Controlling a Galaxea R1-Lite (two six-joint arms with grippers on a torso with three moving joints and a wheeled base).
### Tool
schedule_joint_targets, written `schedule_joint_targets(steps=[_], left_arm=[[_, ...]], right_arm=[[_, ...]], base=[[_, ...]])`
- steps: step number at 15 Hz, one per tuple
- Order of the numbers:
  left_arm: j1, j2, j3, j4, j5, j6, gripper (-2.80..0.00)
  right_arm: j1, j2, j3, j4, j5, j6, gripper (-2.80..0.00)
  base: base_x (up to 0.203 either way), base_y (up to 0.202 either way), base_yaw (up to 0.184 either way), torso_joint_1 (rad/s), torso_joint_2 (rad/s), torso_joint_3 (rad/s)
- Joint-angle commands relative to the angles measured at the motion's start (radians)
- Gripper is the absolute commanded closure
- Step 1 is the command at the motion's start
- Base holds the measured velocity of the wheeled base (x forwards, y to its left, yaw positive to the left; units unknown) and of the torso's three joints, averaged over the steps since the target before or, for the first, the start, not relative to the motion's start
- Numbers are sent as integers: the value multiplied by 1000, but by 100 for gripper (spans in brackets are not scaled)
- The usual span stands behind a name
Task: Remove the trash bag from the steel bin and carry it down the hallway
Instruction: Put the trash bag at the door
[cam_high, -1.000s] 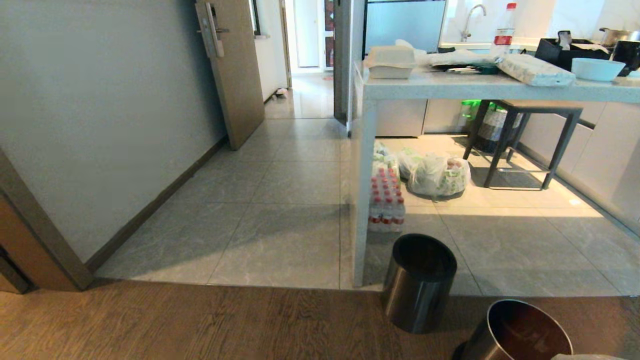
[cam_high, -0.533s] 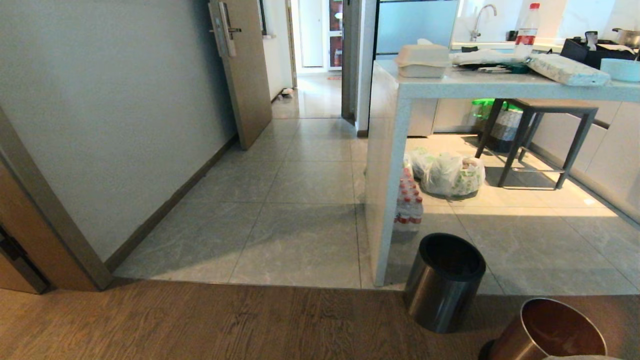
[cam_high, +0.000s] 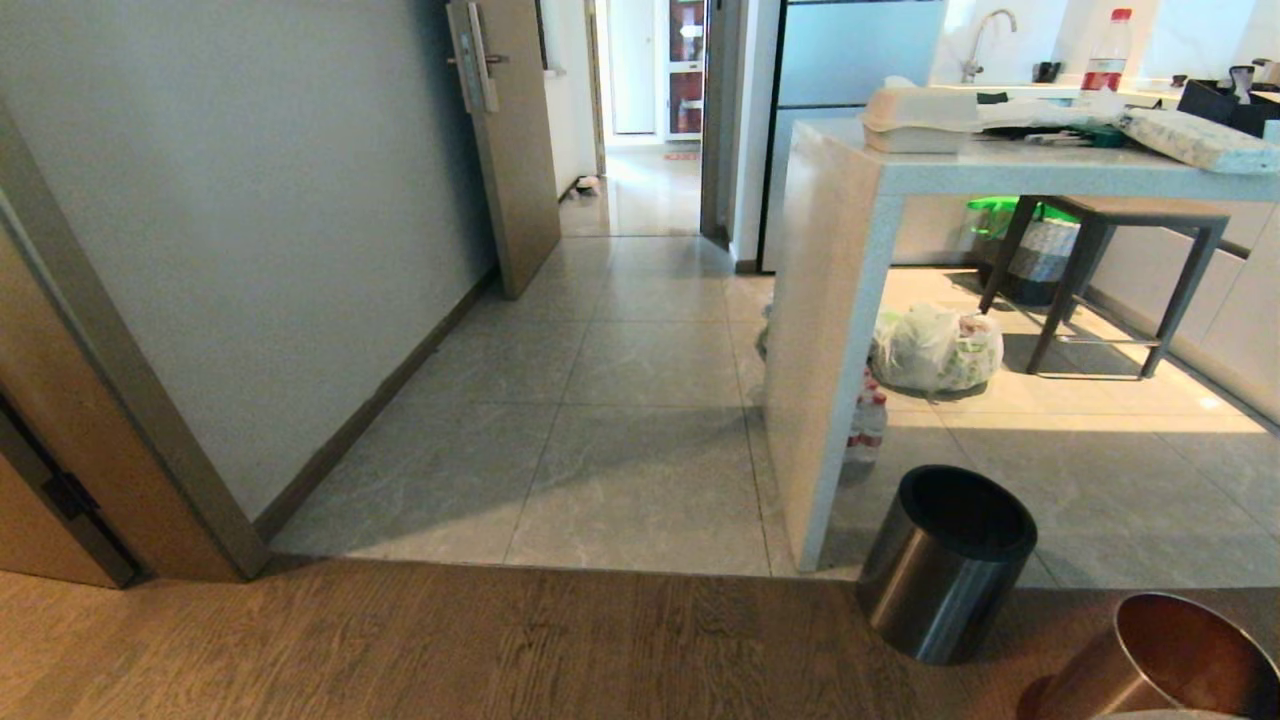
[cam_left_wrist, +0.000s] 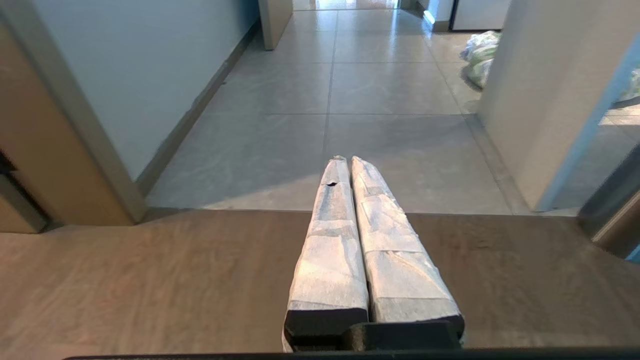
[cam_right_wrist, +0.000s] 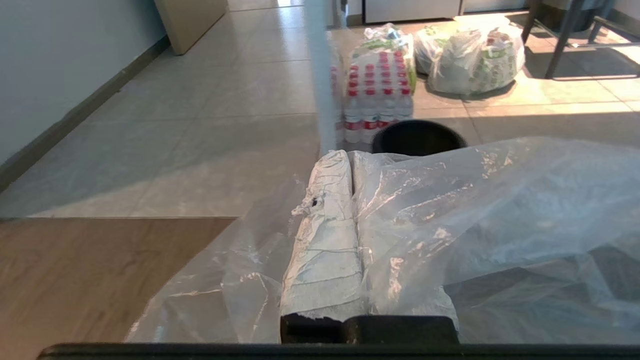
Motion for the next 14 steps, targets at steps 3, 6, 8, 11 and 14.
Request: schedule_joint_targets(steps=[3, 6, 8, 11, 14], left_arm=[[0, 1, 2, 1, 0, 0, 0], [0, 1, 3, 1, 0, 0, 0], [0, 1, 3, 1, 0, 0, 0], [0, 1, 2, 1, 0, 2, 0], [0, 1, 2, 1, 0, 3, 0]], right_arm=[[0, 1, 2, 0, 0, 0, 0], [0, 1, 2, 0, -1, 0, 0], [0, 1, 2, 0, 0, 0, 0], [0, 1, 2, 0, 0, 0, 0], [0, 1, 2, 0, 0, 0, 0]], base=[[0, 194, 1, 3, 2, 4], [0, 196, 1, 2, 5, 6], [0, 194, 0, 0, -1, 3], [0, 178, 2, 2, 6, 2], [0, 35, 1, 2, 2, -1]])
